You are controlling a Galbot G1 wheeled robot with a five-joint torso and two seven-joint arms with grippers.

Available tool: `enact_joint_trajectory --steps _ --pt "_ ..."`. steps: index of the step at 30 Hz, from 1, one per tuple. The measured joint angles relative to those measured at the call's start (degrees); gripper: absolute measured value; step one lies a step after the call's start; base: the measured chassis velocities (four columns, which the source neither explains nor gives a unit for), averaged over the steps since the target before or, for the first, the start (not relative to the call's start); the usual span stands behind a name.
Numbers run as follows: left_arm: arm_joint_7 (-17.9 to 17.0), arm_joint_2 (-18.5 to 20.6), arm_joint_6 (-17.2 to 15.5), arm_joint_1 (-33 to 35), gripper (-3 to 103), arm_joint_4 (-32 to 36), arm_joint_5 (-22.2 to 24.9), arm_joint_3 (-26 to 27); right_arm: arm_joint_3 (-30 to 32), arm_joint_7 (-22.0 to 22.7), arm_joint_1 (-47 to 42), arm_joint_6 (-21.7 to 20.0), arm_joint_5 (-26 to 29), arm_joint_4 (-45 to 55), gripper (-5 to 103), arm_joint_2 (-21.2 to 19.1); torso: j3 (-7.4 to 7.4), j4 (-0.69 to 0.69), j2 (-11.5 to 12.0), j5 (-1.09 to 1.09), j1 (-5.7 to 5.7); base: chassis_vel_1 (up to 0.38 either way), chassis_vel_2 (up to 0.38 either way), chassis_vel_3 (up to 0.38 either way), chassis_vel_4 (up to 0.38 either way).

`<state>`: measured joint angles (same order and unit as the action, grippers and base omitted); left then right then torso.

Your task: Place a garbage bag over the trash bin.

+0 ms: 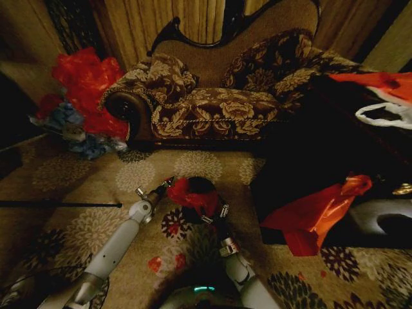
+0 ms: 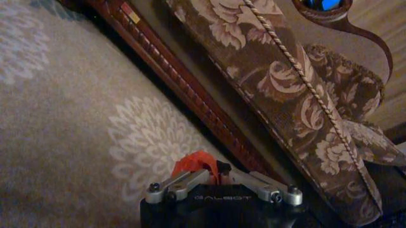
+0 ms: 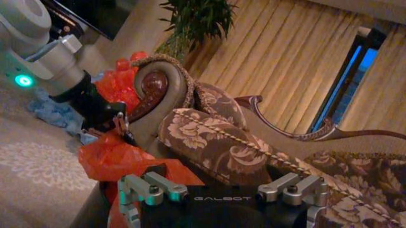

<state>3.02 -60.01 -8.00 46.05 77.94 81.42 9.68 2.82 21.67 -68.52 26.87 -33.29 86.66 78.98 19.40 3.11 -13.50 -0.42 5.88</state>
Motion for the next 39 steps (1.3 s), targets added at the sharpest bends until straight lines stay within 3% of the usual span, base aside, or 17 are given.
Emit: enact_joint_trajectory --steps 4,14,24,28,33,39 --pt "0.0 0.0 0.0 0.0 0 0.0 0.0 0.0 0.1 -1.5 -0.2 -0.2 0.1 -0.8 96 -0.4 0.00 0.00 0.0 0.00 0.00 0.000 0.000 0.000 0.000" --pt "0.0 0.1 0.0 -0.1 0 0.0 0.1 0.0 -1.0 -5.5 -1.5 0.3 1.2 -1.9 100 -0.4 0.00 0.00 0.0 -0.01 -0.01 0.000 0.000 0.000 0.000" --pt "-0.9 0.5 -0.3 0.6 0 1.9 1.7 0.0 -3.9 -5.0 1.5 -0.3 2.7 -3.3 100 5.4 0.00 -0.01 0.0 -0.04 -0.01 0.000 0.000 0.000 0.000" --pt "-2.3 1.4 -1.2 1.5 0 6.0 4.8 0.5 -4.2 -4.7 2.5 -1.5 2.8 -3.7 100 6.8 0.00 -0.02 0.0 -0.09 -0.01 0.000 0.000 0.000 0.000" --pt "-5.4 2.8 -2.7 1.7 0 12.1 12.0 0.6 -4.0 -3.4 3.5 -3.2 2.9 -5.1 100 9.3 0.00 -0.03 0.0 -0.11 -0.01 0.000 0.000 0.000 0.000" --pt "-7.8 3.9 -3.3 1.4 0 14.9 17.0 0.9 -3.8 -2.3 4.7 -4.8 3.3 -6.3 100 11.0 0.00 -0.03 0.0 -0.01 0.00 0.000 0.000 0.000 0.000"
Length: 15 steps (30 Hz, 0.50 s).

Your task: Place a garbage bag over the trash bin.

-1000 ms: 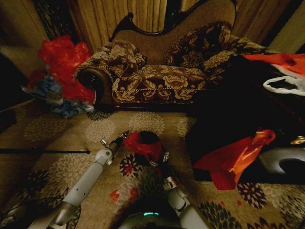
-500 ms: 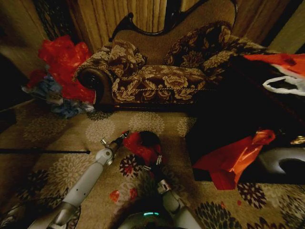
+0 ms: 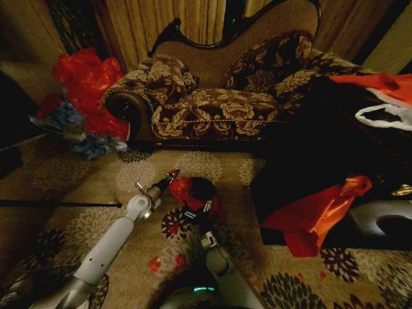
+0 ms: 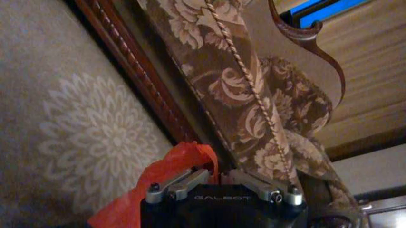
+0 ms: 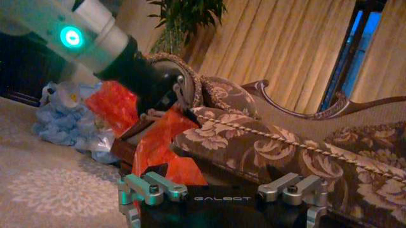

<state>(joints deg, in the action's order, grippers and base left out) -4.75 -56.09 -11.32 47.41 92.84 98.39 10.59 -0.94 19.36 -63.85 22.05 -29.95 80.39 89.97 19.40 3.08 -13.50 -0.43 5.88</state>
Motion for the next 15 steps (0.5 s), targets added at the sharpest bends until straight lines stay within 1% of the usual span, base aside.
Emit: enact_joint_trajectory --steps 4,5,6,7,9,10,12,13,15 --pt "-0.9 0.0 -0.3 -0.3 0 0.4 1.6 0.0 -0.2 0.0 0.4 -0.4 0.4 0.0 100 0.0 0.00 0.05 0.0 0.00 0.00 0.000 0.000 0.000 0.000" --pt "-1.4 -0.2 -0.4 -0.6 0 0.6 2.3 -0.1 -0.6 -0.1 0.5 -0.6 0.8 0.0 100 -0.1 0.00 0.05 0.0 0.06 0.00 0.000 0.000 0.000 0.000" --pt "-1.4 -0.2 -0.4 -0.6 0 0.6 2.3 -0.1 -0.6 -0.1 0.5 -0.6 0.8 0.0 100 -0.1 0.00 0.05 0.0 0.06 0.00 0.000 0.000 0.000 0.000" --pt "-1.8 -0.4 -0.5 -0.9 0 0.6 2.8 -0.2 -1.4 -0.5 0.9 -1.2 1.8 0.1 100 -0.5 0.00 0.05 0.0 0.14 0.00 0.000 0.000 0.000 0.000" --pt "-2.2 -0.7 -0.6 -1.4 0 0.5 2.8 -0.8 -3.3 -3.7 1.4 -3.0 5.3 1.4 100 -2.9 0.01 0.08 0.0 0.16 0.00 0.000 0.000 0.000 0.000" --pt "-2.2 -0.7 -0.6 -1.4 0 0.5 2.8 -0.8 -3.3 -3.7 1.4 -3.0 5.3 1.4 100 -2.9 0.01 0.08 0.0 0.16 0.00 0.000 0.000 0.000 0.000" --pt "-2.2 -0.7 -0.6 -1.4 0 0.5 2.8 -1.0 -3.9 -9.1 3.3 -3.2 8.9 2.9 100 -7.4 0.00 0.06 0.0 0.07 0.00 0.000 0.000 0.000 0.000" --pt "-2.2 -0.7 -0.6 -1.4 0 0.5 2.8 -1.0 -3.9 -9.1 3.3 -3.2 8.9 2.9 100 -7.4 0.00 0.06 0.0 0.07 0.00 0.000 0.000 0.000 0.000" --pt "-2.2 -0.7 -0.6 -1.4 0 0.5 2.8 -1.0 -4.7 -11.8 4.9 -3.1 11.5 3.6 100 -11.1 0.01 0.06 0.0 0.04 0.01 0.000 0.000 0.000 0.000"
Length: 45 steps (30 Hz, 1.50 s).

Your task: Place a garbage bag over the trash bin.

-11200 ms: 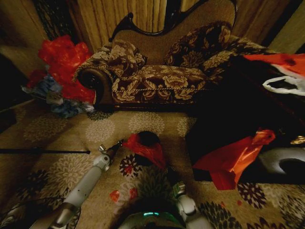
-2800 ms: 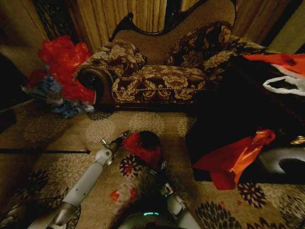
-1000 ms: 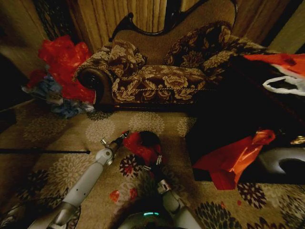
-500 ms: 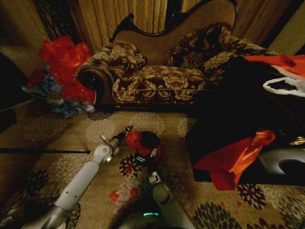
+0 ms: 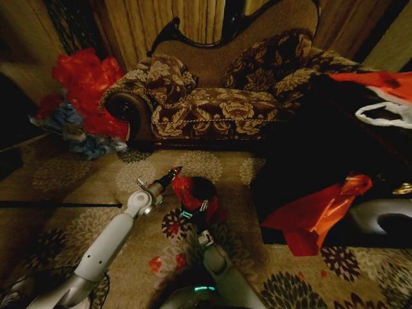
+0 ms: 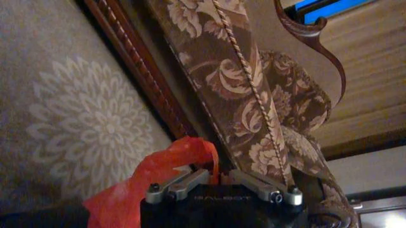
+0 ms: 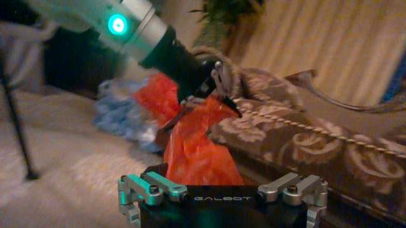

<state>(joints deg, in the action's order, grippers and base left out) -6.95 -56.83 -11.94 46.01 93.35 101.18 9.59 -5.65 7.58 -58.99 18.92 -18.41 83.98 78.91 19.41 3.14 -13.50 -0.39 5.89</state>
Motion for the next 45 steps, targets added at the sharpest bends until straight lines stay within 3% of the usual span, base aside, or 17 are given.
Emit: enact_joint_trajectory --steps 1,4,9,18,30,36,45 --pt "0.0 -0.1 0.0 0.1 0 0.0 -0.1 0.0 -1.3 -2.2 1.4 -0.7 3.4 1.0 100 -3.0 0.00 0.00 0.0 0.00 0.00 0.000 0.000 0.000 0.000" --pt "-0.2 -0.2 0.0 0.0 0 -0.1 -0.1 0.0 -2.2 -4.4 2.9 -0.9 5.3 1.2 100 -5.3 0.00 -0.02 0.0 -0.01 -0.01 0.000 0.000 0.000 0.000" --pt "-0.4 -0.4 0.0 -0.3 0 -0.1 0.0 0.0 -3.5 -4.8 3.9 -2.0 7.5 1.4 100 -6.1 0.00 -0.01 0.0 -0.01 0.00 0.000 0.000 0.000 0.000" --pt "-1.8 -0.8 0.1 -0.3 0 0.5 1.6 0.7 -7.0 4.2 6.5 -9.1 10.5 0.4 100 -1.1 -0.01 -0.03 0.0 -0.03 -0.01 0.000 0.000 0.000 0.000" --pt "-2.9 -1.2 0.3 0.1 0 1.6 2.9 1.3 -8.3 7.6 9.5 -12.3 11.0 -2.2 100 1.3 -0.01 -0.03 0.0 -0.04 -0.01 0.000 0.000 0.000 0.000" --pt "-3.5 -1.4 0.4 0.5 0 2.3 3.7 1.8 -6.7 9.4 9.2 -13.1 8.6 -4.5 100 3.9 -0.01 -0.03 0.0 -0.02 -0.01 0.000 0.000 0.000 0.000" --pt "-3.8 -1.0 0.6 0.7 0 2.4 4.9 2.4 -4.3 11.6 8.6 -14.4 5.4 -4.7 100 2.4 -0.01 -0.02 0.0 -0.03 -0.01 0.000 0.000 0.000 0.000"
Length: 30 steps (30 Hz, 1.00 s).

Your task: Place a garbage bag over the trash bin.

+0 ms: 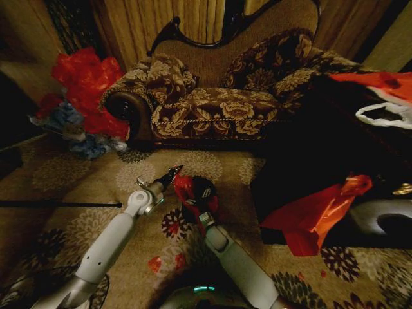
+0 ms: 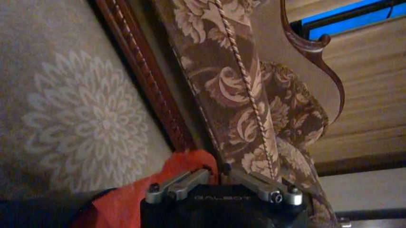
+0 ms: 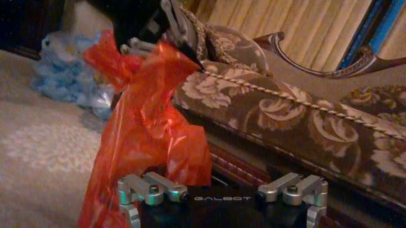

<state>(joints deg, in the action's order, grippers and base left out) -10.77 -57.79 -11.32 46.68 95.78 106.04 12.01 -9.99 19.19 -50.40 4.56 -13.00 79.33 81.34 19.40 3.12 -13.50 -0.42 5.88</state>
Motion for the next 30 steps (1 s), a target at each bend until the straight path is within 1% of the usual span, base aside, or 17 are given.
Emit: enact_joint_trajectory --steps 8,17,25,30 --pt "0.0 0.2 0.1 -0.2 0 0.0 0.4 0.5 1.8 0.5 -1.7 -0.1 -1.7 0.6 100 -1.4 0.00 -0.01 0.0 0.00 0.00 0.000 0.000 0.000 0.000" --pt "0.2 0.3 0.3 -0.2 0 -1.0 0.0 1.6 3.0 0.5 -3.9 0.0 -2.3 3.9 100 -5.1 0.00 -0.01 0.0 0.00 0.00 0.000 0.000 0.000 0.000" --pt "0.3 1.1 0.4 -0.1 0 -1.1 0.3 2.9 4.2 0.5 -5.2 0.4 -2.8 4.1 100 -6.4 0.00 -0.01 0.0 0.00 0.00 0.000 0.000 0.000 0.000" --pt "0.4 1.3 0.4 0.2 0 -1.2 0.4 3.8 5.0 0.5 -6.2 1.7 -2.6 5.0 100 -7.0 0.00 0.00 0.0 0.00 0.00 0.000 0.000 0.000 0.000"
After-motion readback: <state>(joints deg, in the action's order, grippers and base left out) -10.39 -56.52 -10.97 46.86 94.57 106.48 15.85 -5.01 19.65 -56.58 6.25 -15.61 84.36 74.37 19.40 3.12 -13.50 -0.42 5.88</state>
